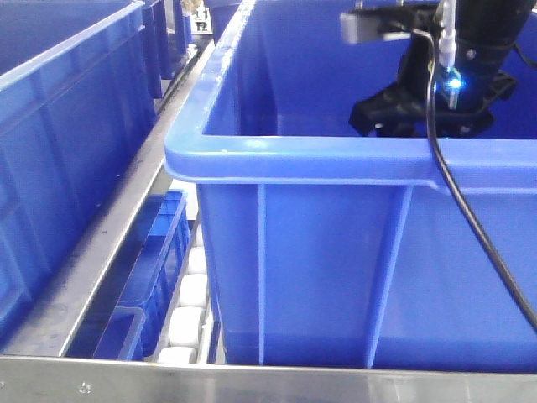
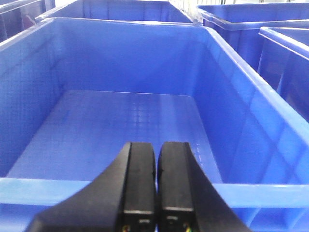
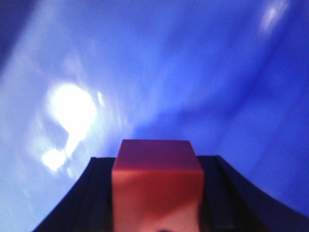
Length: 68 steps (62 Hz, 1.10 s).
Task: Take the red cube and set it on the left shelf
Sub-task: 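Lower the red cube into the blue bin and open the right gripper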
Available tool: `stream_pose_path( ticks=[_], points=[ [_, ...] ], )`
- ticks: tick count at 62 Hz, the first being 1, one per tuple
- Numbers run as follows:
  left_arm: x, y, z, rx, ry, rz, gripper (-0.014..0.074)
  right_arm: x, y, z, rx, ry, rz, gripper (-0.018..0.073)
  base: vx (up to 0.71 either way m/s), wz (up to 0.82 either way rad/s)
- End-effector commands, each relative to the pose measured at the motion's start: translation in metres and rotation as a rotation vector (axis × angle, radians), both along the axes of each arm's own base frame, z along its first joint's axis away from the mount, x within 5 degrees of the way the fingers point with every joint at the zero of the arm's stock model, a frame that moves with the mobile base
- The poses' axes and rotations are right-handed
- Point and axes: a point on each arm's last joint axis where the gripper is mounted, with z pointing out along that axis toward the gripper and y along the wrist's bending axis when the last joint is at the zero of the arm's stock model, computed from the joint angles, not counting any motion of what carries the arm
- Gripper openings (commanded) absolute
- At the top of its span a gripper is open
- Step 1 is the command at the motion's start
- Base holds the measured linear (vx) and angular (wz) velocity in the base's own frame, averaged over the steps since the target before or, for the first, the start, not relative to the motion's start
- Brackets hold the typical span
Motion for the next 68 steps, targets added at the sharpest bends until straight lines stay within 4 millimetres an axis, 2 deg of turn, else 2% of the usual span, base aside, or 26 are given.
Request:
stream_pose_path(
  ticks=[1,9,18,24,37,48,58,63,68],
  points=[
    [0.000,0.001,0.000,-0.010,-0.071,0.013,0.0102,0.001,-0.002,0.028,0.027,-0.096,0.000,0.0065,0.00,0.00],
    [0.000,0.001,0.000,-0.010,-0.071,0.013,0.0102,0.000,-0.003,0.027,0.018,-0.077,-0.001,0.0165,0.00,0.00],
    [0.000,0.001,0.000,-0.010,-0.071,0.013,0.0102,-0.001,-0.003,0.027,0.012,-0.061,-0.002,0.0367,0.00,0.00],
    [0.000,0.001,0.000,-0.010,-0.071,0.013,0.0102,-0.002,-0.003,0.028,0.010,-0.056,-0.002,0.0463,0.00,0.00],
    [0.000,0.001,0.000,-0.010,-0.071,0.013,0.0102,-0.001,-0.004,0.036,-0.002,-0.059,0.000,0.0598,0.00,0.00],
    [0.000,0.001,0.000,-0.010,-0.071,0.013,0.0102,0.000,-0.005,0.045,-0.025,-0.066,0.005,0.0606,0.00,0.00],
    [0.000,0.001,0.000,-0.010,-0.071,0.013,0.0102,-0.008,-0.008,0.076,0.010,-0.156,0.003,0.0580,0.00,0.00],
    [0.000,0.001,0.000,-0.010,-0.071,0.013,0.0102,-0.018,-0.012,0.096,0.038,-0.225,0.002,0.0502,0.00,0.00],
    [0.000,0.001,0.000,-0.010,-0.071,0.013,0.0102,-0.033,-0.018,0.119,0.063,-0.288,0.001,0.0335,0.00,0.00]
  ],
)
